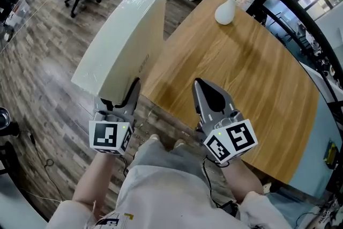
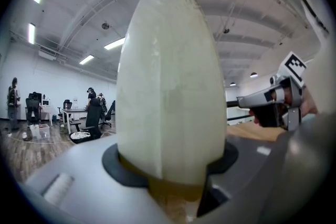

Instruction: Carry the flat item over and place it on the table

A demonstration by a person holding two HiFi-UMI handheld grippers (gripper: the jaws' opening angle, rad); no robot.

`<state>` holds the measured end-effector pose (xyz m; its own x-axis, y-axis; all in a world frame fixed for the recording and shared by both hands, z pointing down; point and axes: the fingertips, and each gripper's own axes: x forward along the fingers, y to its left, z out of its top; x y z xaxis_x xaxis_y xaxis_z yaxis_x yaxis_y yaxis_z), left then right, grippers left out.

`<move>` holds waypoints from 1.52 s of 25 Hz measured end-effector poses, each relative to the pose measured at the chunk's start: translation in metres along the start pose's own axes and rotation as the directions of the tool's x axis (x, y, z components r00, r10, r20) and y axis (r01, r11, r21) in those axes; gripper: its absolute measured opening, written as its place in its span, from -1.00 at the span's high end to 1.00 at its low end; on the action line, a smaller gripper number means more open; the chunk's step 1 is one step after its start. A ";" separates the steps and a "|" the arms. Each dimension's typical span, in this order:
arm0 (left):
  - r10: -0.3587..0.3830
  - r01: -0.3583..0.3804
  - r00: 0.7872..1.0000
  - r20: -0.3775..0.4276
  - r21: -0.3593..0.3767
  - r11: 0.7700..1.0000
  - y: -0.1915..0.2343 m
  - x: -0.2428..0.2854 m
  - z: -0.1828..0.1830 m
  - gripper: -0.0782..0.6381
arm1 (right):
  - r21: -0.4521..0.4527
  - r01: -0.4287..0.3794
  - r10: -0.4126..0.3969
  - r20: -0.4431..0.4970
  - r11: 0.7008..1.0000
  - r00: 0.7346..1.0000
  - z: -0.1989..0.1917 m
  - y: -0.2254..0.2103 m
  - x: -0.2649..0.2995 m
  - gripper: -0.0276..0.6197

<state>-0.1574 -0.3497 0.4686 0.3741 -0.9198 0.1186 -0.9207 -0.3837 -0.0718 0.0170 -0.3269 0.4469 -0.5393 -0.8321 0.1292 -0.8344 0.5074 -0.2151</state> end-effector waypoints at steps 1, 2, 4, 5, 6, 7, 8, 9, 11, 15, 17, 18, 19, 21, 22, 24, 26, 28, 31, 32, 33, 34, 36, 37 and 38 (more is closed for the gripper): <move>0.000 0.000 1.000 -0.003 0.003 1.000 0.001 0.003 -0.007 0.06 | 0.001 -0.001 0.001 -0.002 1.000 1.000 -0.006 -0.002 0.003 0.91; 0.000 0.000 1.000 -0.006 0.005 1.000 0.001 0.008 -0.014 0.05 | 0.001 -0.001 0.001 -0.003 1.000 1.000 -0.011 -0.006 0.006 0.91; -0.001 0.001 1.000 -0.016 0.001 1.000 0.000 0.017 -0.026 0.05 | 0.002 0.002 -0.002 -0.008 1.000 1.000 -0.021 -0.015 0.011 0.91; -0.002 0.002 1.000 -0.024 -0.005 1.000 0.000 0.020 -0.032 0.05 | 0.005 0.005 -0.005 -0.012 1.000 1.000 -0.025 -0.019 0.012 0.91; -0.003 0.003 0.999 -0.033 -0.013 1.000 -0.001 0.023 -0.039 0.05 | 0.007 0.009 -0.008 -0.016 1.000 1.000 -0.029 -0.021 0.012 0.91; -0.005 0.005 0.999 -0.041 -0.019 1.000 0.000 0.024 -0.045 0.05 | 0.008 0.012 -0.012 -0.019 1.000 1.000 -0.033 -0.023 0.012 0.91; -0.009 0.008 0.999 -0.046 -0.020 1.000 -0.001 0.026 -0.050 0.05 | 0.008 0.016 -0.016 -0.021 1.000 1.000 -0.036 -0.025 0.011 0.91; -0.012 0.011 0.999 -0.048 -0.017 1.000 -0.001 0.028 -0.053 0.05 | 0.008 0.020 -0.020 -0.024 1.000 1.000 -0.040 -0.027 0.011 0.91; -0.017 0.016 0.998 -0.054 -0.009 1.000 -0.001 0.034 -0.061 0.05 | 0.010 0.030 -0.029 -0.031 1.000 0.999 -0.048 -0.031 0.011 0.91; -0.029 0.028 0.998 -0.062 -0.005 1.000 -0.003 0.049 -0.077 0.04 | 0.016 0.043 -0.043 -0.038 0.999 0.998 -0.059 -0.041 0.015 0.91; -0.038 0.037 0.997 -0.061 -0.007 0.999 -0.005 0.054 -0.083 0.04 | 0.022 0.046 -0.045 -0.041 0.999 0.998 -0.064 -0.045 0.017 0.91; -0.041 0.040 0.997 -0.060 -0.007 0.999 -0.006 0.057 -0.086 0.04 | 0.025 0.046 -0.045 -0.043 0.999 0.998 -0.066 -0.047 0.018 0.91; -0.042 0.042 0.997 -0.059 -0.003 0.999 -0.007 0.059 -0.089 0.04 | 0.028 0.047 -0.045 -0.046 0.999 0.998 -0.069 -0.049 0.019 0.91; -0.044 0.045 0.997 -0.058 0.011 0.999 -0.010 0.062 -0.094 0.04 | 0.032 0.046 -0.045 -0.050 0.998 0.998 -0.073 -0.052 0.021 0.91; -0.048 0.049 0.997 -0.057 0.020 0.999 -0.011 0.064 -0.097 0.04 | 0.034 0.046 -0.044 -0.052 0.998 0.998 -0.075 -0.053 0.022 0.91; -0.059 0.061 0.997 -0.056 0.038 0.997 -0.012 0.067 -0.102 0.04 | 0.035 0.045 -0.043 -0.055 0.998 0.998 -0.078 -0.054 0.024 0.91; -0.070 0.072 0.997 -0.045 0.050 0.996 -0.012 0.071 -0.105 0.03 | 0.035 0.041 -0.039 -0.060 0.999 0.997 -0.081 -0.057 0.026 0.91; -0.075 0.076 0.997 -0.025 0.055 0.996 -0.012 0.073 -0.106 0.03 | 0.033 0.038 -0.036 -0.066 0.999 0.997 -0.085 -0.059 0.027 0.91; -0.074 0.074 0.997 -0.018 0.039 0.996 -0.012 0.073 -0.114 0.02 | 0.033 0.035 -0.032 -0.076 0.999 0.997 -0.089 -0.061 0.027 0.91; -0.071 0.072 0.997 -0.023 0.028 0.997 -0.011 0.072 -0.120 0.02 | 0.038 0.033 -0.030 -0.077 0.999 0.997 -0.091 -0.061 0.027 0.91; -0.070 0.070 0.997 -0.027 0.020 0.997 -0.010 0.072 -0.125 0.02 | 0.045 0.031 -0.027 -0.079 0.999 0.997 -0.092 -0.061 0.028 0.91; -0.069 0.070 0.997 -0.028 0.018 0.997 -0.010 0.073 -0.127 0.02 | 0.053 0.027 -0.022 -0.079 0.998 0.997 -0.093 -0.061 0.028 0.91; -0.070 0.071 0.997 -0.026 0.023 0.997 -0.010 0.078 -0.123 0.01 | 0.066 0.019 -0.013 -0.081 0.998 0.997 -0.094 -0.061 0.029 0.91; -0.070 0.071 0.997 -0.026 0.025 0.997 -0.011 0.079 -0.121 0.01 | 0.068 0.016 -0.010 -0.081 0.998 0.997 -0.095 -0.062 0.029 0.91; -0.069 0.070 0.997 -0.025 0.026 0.997 -0.011 0.080 -0.121 0.01 | 0.069 0.014 -0.008 -0.082 0.998 0.997 -0.096 -0.062 0.029 0.91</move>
<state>-0.1312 -0.4094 0.5992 0.4341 -0.8886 0.1482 -0.8890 -0.4492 -0.0895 0.0421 -0.3611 0.5569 -0.5399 -0.8150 0.2103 -0.8320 0.4790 -0.2797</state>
